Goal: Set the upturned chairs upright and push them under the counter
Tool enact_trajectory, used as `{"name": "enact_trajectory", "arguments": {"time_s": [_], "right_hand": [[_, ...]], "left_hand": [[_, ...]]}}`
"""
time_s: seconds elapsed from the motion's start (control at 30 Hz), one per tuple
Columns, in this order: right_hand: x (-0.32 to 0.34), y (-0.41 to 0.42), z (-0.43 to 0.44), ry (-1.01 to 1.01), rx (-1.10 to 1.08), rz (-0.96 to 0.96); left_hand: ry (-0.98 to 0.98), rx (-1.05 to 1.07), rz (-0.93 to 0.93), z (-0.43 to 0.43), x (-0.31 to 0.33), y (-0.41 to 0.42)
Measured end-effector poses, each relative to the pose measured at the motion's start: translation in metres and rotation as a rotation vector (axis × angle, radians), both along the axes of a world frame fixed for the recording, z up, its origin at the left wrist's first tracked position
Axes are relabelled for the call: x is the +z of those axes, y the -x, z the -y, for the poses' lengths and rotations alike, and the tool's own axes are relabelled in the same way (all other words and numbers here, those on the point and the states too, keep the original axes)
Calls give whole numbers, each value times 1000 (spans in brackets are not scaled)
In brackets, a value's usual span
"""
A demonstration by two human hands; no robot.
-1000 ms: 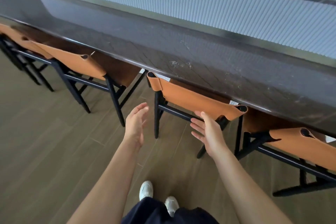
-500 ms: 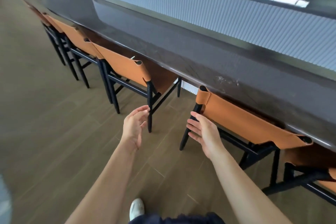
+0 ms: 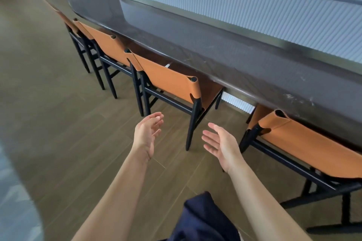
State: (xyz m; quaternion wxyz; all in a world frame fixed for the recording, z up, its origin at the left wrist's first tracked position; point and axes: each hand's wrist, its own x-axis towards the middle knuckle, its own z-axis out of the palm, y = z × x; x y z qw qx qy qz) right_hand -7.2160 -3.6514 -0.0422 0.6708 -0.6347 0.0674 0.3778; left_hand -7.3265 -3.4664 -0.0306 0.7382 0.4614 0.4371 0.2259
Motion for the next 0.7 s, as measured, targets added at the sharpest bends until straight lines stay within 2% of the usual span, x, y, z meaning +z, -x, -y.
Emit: {"name": "enact_trajectory", "arguments": {"time_s": [0.23, 0.43, 0.57, 0.7], "right_hand": [[-8, -55, -77, -20, -5, -61], [-14, -112, -151, -62, 27, -240], [-12, -140, -194, -56, 66, -294], [-14, -157, -223, -66, 21, -381]], "left_hand": [[54, -5, -15, -70, -12, -50], [81, -19, -90, -140, -7, -110], [105, 7, -99, -176, -6, -142], [172, 6, -129, -199, -14, -169]]}}
